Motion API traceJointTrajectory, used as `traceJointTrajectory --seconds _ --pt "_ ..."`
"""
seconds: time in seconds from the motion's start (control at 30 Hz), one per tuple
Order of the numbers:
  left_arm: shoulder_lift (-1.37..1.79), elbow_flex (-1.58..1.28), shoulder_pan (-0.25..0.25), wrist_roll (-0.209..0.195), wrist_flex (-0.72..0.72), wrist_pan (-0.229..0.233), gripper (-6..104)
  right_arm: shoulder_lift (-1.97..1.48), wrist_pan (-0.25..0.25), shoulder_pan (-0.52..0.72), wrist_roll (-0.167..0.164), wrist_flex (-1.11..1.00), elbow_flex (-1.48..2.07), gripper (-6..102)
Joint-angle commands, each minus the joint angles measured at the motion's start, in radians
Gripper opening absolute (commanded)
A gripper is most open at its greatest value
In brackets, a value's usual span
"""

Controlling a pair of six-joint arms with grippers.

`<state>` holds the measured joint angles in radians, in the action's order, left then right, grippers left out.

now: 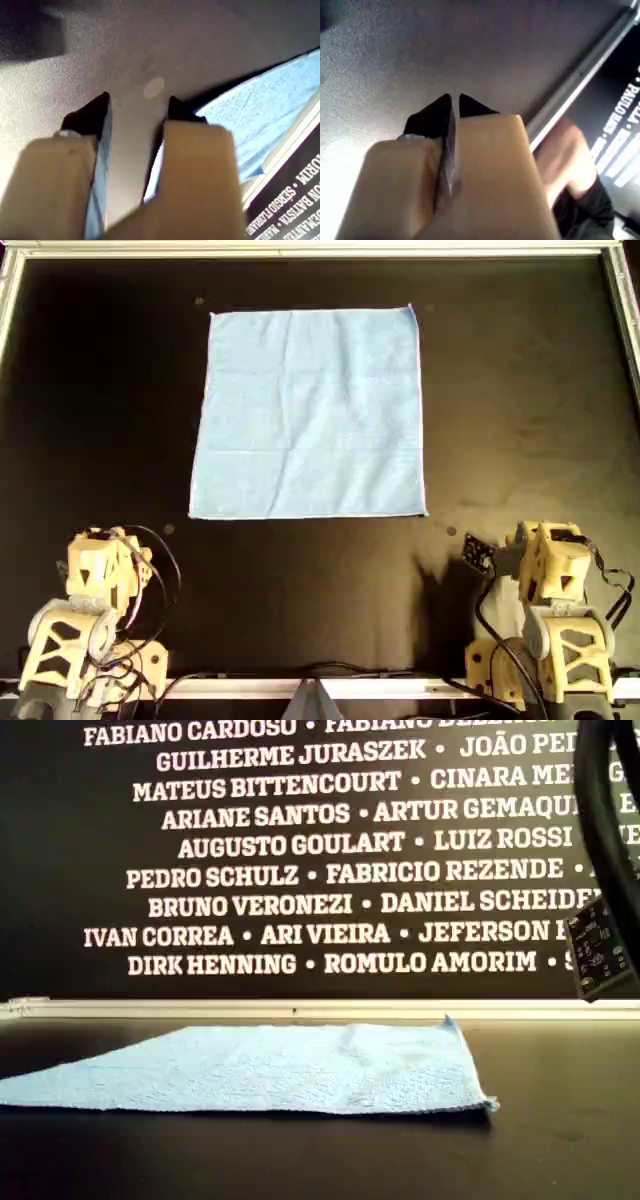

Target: Fold a cloth

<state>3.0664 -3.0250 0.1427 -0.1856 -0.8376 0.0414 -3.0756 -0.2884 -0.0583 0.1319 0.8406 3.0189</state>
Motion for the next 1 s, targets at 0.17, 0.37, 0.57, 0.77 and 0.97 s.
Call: traceJointTrajectory --seconds 0.17,0.37,0.57,0.77,0.97 --pt "-0.003 0.003 -0.021 -0.006 0.000 0.003 39 -0.029 0.003 0.005 -0.002 0.003 0.017 3" --pt "-0.003 0.003 -0.021 -0.006 0.000 0.003 39 -0.029 0.003 0.005 -0.002 0.003 0.017 3" --pt "-0.003 0.003 -0.021 -0.006 0.000 0.003 39 -0.029 0.003 0.003 0.009 0.003 0.017 3" --pt "-0.003 0.003 -0.011 -0.006 0.000 0.002 39 -0.029 0.003 0.003 0.011 0.003 0.017 2" --pt "-0.003 0.003 -0.009 -0.006 0.000 0.002 39 -0.029 0.003 0.003 0.011 0.003 0.017 2"
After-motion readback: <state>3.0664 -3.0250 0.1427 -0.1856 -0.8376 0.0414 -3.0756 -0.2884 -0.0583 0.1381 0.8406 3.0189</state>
